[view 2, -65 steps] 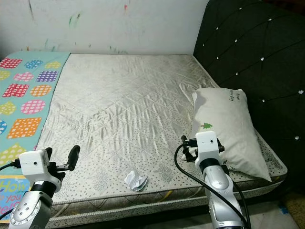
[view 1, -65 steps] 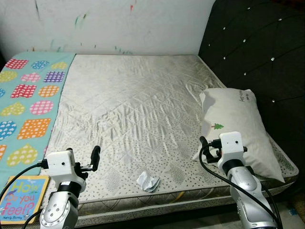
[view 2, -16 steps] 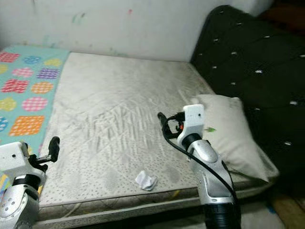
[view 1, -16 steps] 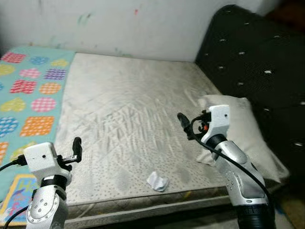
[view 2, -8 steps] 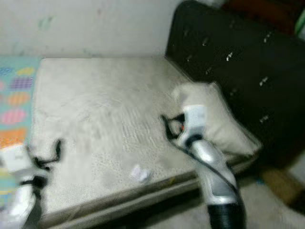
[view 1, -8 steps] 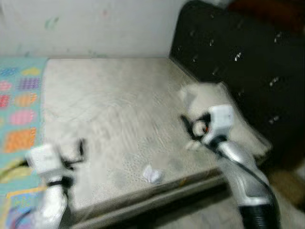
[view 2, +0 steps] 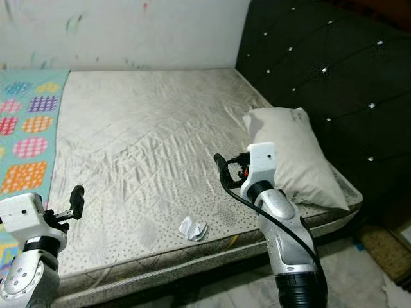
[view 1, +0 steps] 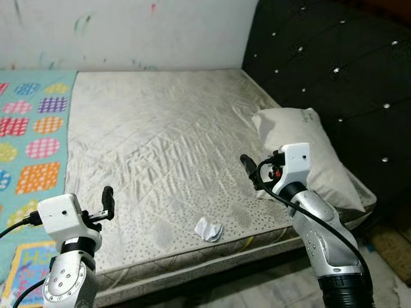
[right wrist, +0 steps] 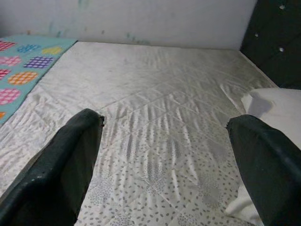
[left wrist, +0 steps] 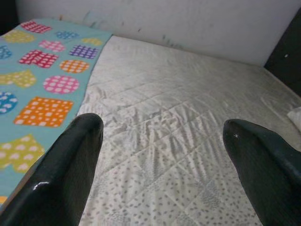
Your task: Clean up the room
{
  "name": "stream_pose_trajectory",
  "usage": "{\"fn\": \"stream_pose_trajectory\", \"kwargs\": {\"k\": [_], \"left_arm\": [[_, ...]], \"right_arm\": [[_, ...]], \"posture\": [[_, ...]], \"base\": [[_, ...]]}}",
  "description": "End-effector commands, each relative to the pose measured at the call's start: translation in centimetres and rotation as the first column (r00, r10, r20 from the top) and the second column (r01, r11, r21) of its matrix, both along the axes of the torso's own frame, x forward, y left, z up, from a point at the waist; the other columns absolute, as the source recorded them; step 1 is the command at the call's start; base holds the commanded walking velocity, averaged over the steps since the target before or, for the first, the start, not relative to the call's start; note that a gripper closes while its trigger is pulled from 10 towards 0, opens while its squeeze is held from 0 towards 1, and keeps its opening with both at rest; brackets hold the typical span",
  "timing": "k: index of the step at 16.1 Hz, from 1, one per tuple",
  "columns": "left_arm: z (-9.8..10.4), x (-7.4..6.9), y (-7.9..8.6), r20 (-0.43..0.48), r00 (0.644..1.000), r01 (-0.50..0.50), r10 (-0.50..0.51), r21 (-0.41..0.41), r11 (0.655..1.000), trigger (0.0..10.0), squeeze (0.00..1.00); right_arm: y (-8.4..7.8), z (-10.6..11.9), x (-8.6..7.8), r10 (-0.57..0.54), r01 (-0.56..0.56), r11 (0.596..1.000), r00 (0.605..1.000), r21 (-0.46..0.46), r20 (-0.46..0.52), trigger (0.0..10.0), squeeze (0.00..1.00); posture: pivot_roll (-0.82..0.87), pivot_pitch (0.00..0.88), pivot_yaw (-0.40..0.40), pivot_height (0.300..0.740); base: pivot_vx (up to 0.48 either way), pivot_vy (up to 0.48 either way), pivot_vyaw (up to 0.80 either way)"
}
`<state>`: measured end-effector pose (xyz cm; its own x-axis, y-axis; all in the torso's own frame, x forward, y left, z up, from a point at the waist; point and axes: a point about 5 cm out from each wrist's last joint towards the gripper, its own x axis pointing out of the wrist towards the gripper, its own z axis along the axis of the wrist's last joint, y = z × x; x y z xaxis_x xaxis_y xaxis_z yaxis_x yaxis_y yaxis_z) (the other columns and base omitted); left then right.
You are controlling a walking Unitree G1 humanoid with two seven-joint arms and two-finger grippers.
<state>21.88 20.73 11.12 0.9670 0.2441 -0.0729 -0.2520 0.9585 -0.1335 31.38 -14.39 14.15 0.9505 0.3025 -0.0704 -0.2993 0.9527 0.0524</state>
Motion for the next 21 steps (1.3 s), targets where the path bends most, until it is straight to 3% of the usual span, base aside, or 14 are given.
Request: {"fn": "stream_pose_trajectory", "kwargs": {"k": [1,7,9,12,15,17,18,21], "left_arm": [[0.2,-0.2,-0.1,0.007,1.000,-0.003,0.003,0.009,1.000,10.0,0.00],[0.5,-0.4,0.1,0.001,1.000,0.007,-0.008,0.027,1.000,10.0,0.00],[0.3,-0.8,0.5,-0.006,1.000,0.022,-0.022,0.046,0.999,10.0,0.00],[0.9,-0.8,1.7,0.014,1.000,-0.004,0.002,0.105,0.994,10.0,0.00],[0.6,-1.3,2.0,0.005,0.999,-0.036,0.035,0.127,0.991,10.0,0.00],[-0.4,-1.8,1.3,-0.009,1.000,0.004,-0.003,0.103,0.995,10.0,0.00],[-0.7,-1.8,1.2,-0.010,1.000,0.006,-0.005,0.101,0.995,10.0,0.00],[-1.2,-1.2,0.8,0.005,1.000,0.010,-0.010,0.086,0.996,10.0,0.00]], "right_arm": [[0.4,0.7,0.1,0.020,-0.020,1.000,0.999,-0.015,0.034,10.0,0.00],[0.4,0.4,-0.2,-0.006,0.007,1.000,1.000,-0.004,0.021,10.0,0.00],[0.1,0.3,-0.3,-0.055,0.055,0.998,0.998,0.033,0.008,10.0,0.00],[-0.3,0.4,-0.1,-0.138,0.138,0.990,0.990,-0.008,0.036,10.0,0.00],[-2.5,-0.7,-0.4,-0.258,0.259,0.964,0.966,-0.059,0.028,10.0,0.00],[-5.6,-1.3,-1.2,-0.339,0.341,0.937,0.940,-0.080,0.038,10.0,0.00],[-6.0,-1.4,-1.3,-0.348,0.350,0.933,0.937,-0.083,0.038,10.0,0.00],[-8.1,-2.7,-3.6,-0.342,0.350,0.920,0.937,-0.178,0.074,10.0,0.00]], "posture": [[0.10,0.000,-0.122,0.740],[0.10,0.024,-0.116,0.740],[0.10,0.015,-0.128,0.740],[0.11,0.007,-0.136,0.740],[0.12,0.000,-0.121,0.740],[0.07,0.000,-0.070,0.740],[0.06,0.000,-0.065,0.740],[0.03,0.000,-0.060,0.740]], "base": [[0.000,0.000,0.78],[0.000,0.000,0.77],[0.000,0.000,0.00],[0.000,0.000,0.00],[0.000,0.000,0.00],[0.000,0.000,0.00],[0.000,0.000,0.00],[0.000,0.000,0.00]]}}
